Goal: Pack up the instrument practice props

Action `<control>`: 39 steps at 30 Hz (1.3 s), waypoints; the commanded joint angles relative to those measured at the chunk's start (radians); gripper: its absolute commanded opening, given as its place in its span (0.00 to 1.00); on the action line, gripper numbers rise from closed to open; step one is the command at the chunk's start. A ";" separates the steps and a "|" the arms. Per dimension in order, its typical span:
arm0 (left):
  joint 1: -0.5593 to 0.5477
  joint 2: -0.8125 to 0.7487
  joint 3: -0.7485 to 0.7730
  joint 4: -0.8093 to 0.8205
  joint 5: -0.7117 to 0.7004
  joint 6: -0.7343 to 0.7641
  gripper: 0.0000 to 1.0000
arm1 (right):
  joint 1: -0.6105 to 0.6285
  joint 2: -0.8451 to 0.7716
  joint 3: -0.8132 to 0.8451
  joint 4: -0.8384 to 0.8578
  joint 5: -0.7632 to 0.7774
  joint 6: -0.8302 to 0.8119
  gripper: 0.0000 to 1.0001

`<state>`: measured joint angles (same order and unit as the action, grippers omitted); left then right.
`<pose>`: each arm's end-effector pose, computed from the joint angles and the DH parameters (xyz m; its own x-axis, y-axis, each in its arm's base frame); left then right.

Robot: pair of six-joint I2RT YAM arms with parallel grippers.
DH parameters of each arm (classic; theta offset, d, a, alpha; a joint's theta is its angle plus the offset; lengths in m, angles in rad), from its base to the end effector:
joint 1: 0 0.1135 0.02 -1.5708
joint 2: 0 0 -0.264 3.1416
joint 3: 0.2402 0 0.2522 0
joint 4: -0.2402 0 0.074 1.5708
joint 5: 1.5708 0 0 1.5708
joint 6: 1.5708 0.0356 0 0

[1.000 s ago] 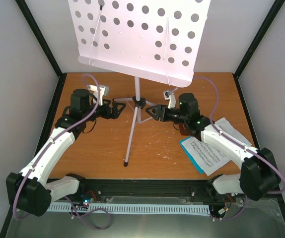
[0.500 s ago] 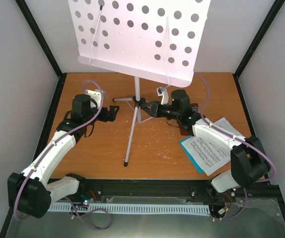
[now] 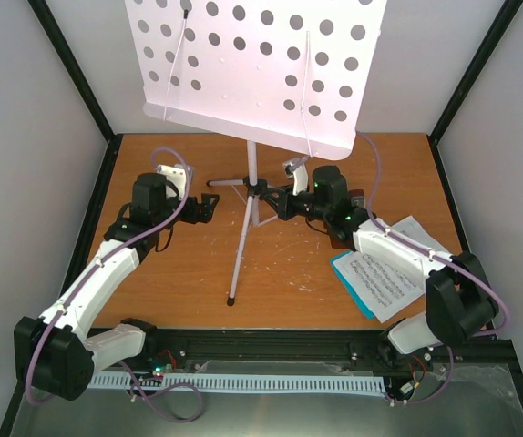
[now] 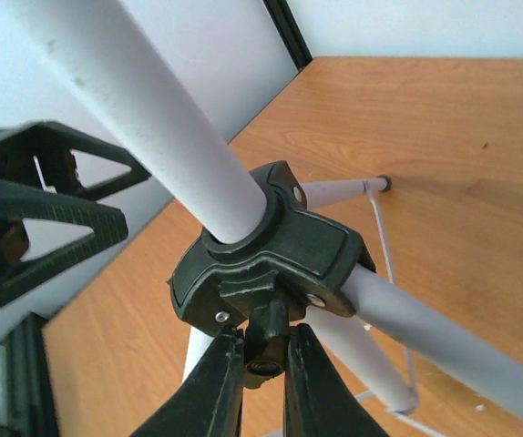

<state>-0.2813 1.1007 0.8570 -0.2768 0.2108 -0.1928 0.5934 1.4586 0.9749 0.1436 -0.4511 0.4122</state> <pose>0.2352 -0.0757 0.2939 -0.5543 -0.0348 -0.8316 0.3461 0.8990 -0.2684 0.2692 0.2003 0.2797 -0.5915 0.0359 -0.8055 -0.6625 0.5478 0.5109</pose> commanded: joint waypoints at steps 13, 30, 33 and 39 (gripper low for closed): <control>0.005 0.005 -0.001 0.023 0.008 0.023 1.00 | 0.129 -0.063 -0.021 -0.075 0.382 -0.794 0.03; 0.005 0.020 0.001 0.020 0.019 0.021 1.00 | 0.247 0.014 -0.015 -0.010 0.774 -1.345 0.14; 0.005 0.022 0.001 0.020 0.018 0.021 0.99 | 0.247 -0.035 -0.021 -0.010 0.680 -1.277 0.35; 0.005 0.028 0.001 0.018 0.018 0.020 0.99 | 0.246 -0.196 -0.053 0.015 0.461 -0.950 0.67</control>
<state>-0.2813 1.1198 0.8566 -0.2771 0.2180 -0.1913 0.8375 1.3872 0.9417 0.1223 0.1654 -0.7666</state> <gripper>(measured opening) 0.995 0.597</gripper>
